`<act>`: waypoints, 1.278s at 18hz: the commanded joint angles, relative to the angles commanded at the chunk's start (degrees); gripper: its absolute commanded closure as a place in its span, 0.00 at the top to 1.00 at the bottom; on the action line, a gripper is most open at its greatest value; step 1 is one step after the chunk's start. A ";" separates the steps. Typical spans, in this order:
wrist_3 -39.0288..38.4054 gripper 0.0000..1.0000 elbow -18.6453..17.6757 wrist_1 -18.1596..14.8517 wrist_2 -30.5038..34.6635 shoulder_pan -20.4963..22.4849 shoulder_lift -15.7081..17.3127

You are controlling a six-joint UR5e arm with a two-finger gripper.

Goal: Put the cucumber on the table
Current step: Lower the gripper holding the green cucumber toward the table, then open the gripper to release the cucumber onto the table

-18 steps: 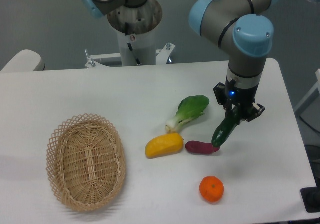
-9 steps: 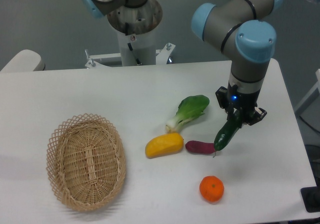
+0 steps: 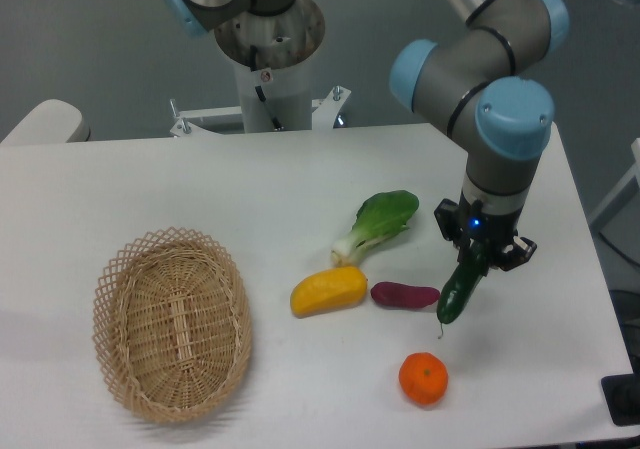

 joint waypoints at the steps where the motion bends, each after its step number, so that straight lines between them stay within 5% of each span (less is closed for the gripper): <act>1: -0.35 0.18 0.09 0.88 -0.09 0.00 -0.70; 7: 0.61 0.19 0.97 7.21 0.35 1.23 -6.06; 19: 3.69 0.24 0.18 7.57 0.53 3.78 -8.53; 21: 3.77 0.33 0.18 7.57 0.44 3.78 -8.62; 23: 3.77 0.55 0.44 7.57 0.53 3.78 -8.80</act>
